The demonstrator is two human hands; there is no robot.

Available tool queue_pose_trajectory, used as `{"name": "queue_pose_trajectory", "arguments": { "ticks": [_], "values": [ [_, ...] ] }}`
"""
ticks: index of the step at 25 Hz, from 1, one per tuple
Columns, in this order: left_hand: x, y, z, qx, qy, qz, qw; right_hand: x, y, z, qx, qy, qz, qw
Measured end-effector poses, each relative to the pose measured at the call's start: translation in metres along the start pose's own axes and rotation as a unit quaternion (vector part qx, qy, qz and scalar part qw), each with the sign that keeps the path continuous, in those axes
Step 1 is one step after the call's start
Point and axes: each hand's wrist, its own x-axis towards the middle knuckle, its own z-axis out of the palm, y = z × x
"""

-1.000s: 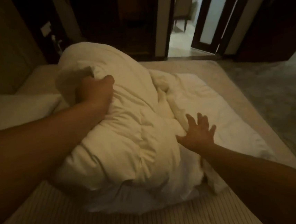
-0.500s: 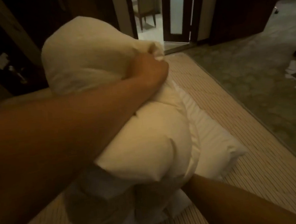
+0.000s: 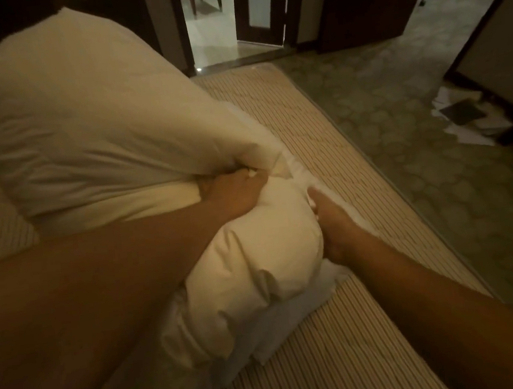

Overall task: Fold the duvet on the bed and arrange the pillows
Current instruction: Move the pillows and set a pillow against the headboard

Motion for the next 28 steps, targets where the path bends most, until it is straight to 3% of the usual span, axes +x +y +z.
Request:
{"name": "queue_pose_trajectory", "arguments": {
  "ticks": [1,2,3,5,7,10,16,21,23,26,28],
  "values": [
    [-0.002,0.000,0.006,0.037,0.010,-0.003,0.999,0.001,-0.016,0.001,-0.057,-0.010,-0.002,0.998],
    [-0.008,-0.001,0.011,0.049,0.026,-0.001,0.998,0.002,-0.025,0.001,-0.189,-0.042,-0.023,0.981],
    [-0.008,-0.006,0.019,0.053,0.037,0.000,0.998,0.005,-0.031,0.003,-0.291,-0.060,-0.049,0.954],
    [-0.022,-0.005,0.017,-0.043,0.020,-0.012,0.999,0.017,-0.015,0.003,-0.472,-0.015,-0.033,0.881],
    [-0.034,0.003,0.013,-0.106,0.022,-0.024,0.994,0.033,0.016,0.002,-0.538,0.037,0.002,0.842],
    [-0.068,0.027,0.042,0.026,0.094,0.007,0.995,0.052,0.035,0.002,-0.552,0.170,0.018,0.816],
    [-0.081,0.019,0.121,0.165,0.085,0.030,0.982,0.079,0.066,-0.027,-0.521,0.225,0.129,0.813],
    [-0.074,0.013,0.153,0.171,0.085,0.035,0.981,0.112,0.112,-0.041,-0.373,0.104,0.038,0.921],
    [-0.072,0.007,0.155,0.172,0.087,0.022,0.981,0.121,0.121,-0.036,-0.410,0.049,-0.033,0.910],
    [-0.073,-0.008,0.145,0.119,0.082,-0.012,0.989,0.096,0.112,-0.019,-0.499,-0.022,-0.069,0.863],
    [-0.077,-0.021,0.126,0.019,0.065,-0.044,0.997,0.050,0.096,0.004,-0.459,-0.019,-0.071,0.885]
  ]
}}
